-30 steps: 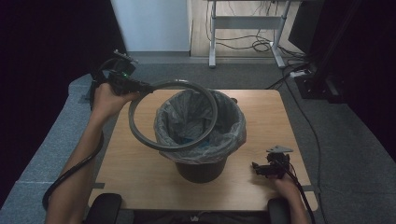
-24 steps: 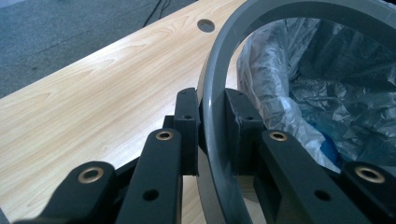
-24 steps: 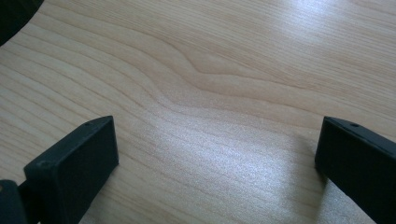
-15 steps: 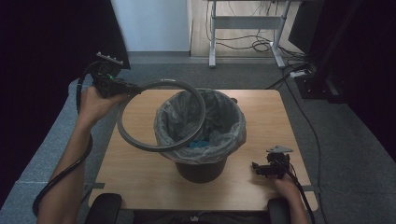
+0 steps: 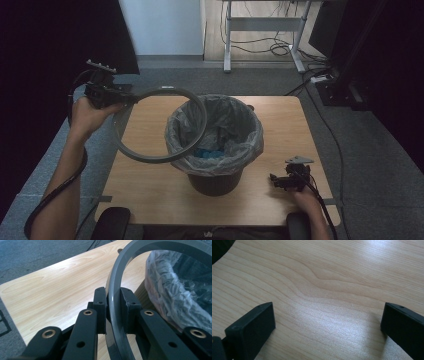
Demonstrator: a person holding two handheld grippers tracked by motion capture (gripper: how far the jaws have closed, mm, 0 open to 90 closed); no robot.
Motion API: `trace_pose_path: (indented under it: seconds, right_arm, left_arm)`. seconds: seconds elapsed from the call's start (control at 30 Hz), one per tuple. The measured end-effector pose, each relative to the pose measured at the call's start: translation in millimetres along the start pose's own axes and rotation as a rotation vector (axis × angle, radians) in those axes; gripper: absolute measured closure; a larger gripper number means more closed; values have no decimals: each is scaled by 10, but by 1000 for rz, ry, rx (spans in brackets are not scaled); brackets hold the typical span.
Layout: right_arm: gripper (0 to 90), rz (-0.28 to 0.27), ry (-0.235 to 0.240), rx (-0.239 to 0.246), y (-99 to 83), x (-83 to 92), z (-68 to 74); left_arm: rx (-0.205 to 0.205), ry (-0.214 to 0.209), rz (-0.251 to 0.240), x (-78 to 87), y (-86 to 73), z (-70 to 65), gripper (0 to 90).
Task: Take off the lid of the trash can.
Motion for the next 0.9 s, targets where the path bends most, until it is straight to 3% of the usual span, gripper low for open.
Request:
trace_pose_path:
  seconds: [0.9]
  right_arm:
    - [0, 0, 0, 0, 0, 0, 0]
  left_arm:
    - [107, 46, -23, 281, -400, 454, 765]
Point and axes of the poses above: each handheld gripper's, and its own axes: x roughly backward along the jaws, y roughly out of its top, z roughly to its left, the point moved 1 cm from there along -x, roughly forward along the jaws, and after that the axes turned 5 degrees about x, right-handed, at the moved point
